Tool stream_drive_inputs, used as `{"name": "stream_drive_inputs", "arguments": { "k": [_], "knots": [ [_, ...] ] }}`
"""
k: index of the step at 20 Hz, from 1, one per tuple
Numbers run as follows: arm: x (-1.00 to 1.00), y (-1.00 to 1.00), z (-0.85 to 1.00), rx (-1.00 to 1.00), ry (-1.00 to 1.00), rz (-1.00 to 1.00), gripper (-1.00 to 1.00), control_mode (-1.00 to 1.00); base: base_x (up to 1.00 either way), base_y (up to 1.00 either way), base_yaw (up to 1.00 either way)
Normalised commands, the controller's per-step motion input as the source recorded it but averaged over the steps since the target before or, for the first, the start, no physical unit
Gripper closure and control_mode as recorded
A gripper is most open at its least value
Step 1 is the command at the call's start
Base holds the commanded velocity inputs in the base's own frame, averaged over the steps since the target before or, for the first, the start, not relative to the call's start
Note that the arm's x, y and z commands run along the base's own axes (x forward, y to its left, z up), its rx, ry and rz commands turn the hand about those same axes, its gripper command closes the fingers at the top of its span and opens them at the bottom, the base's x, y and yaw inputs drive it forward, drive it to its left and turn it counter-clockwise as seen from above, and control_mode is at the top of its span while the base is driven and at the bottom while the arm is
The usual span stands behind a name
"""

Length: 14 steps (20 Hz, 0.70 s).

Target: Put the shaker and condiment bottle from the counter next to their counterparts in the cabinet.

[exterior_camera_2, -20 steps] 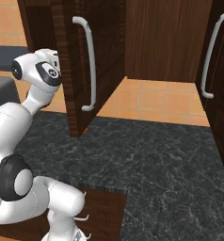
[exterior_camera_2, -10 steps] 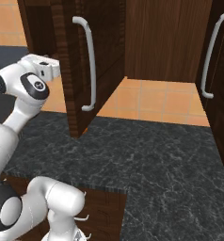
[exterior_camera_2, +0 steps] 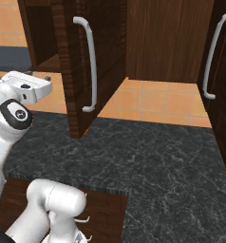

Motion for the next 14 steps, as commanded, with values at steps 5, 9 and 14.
{"name": "stream_drive_inputs", "arguments": {
  "k": [5,9,14],
  "knots": [
    [-0.83,0.36,-0.30,0.00,0.00,0.03,-1.00,-1.00,0.00,0.00,0.00],
    [-0.79,0.22,-0.72,0.02,0.01,0.04,-1.00,-1.00,0.00,0.00,0.00],
    [-0.25,0.08,-0.36,0.01,0.03,0.01,-1.00,-1.00,0.00,0.00,0.00]
  ]
}}
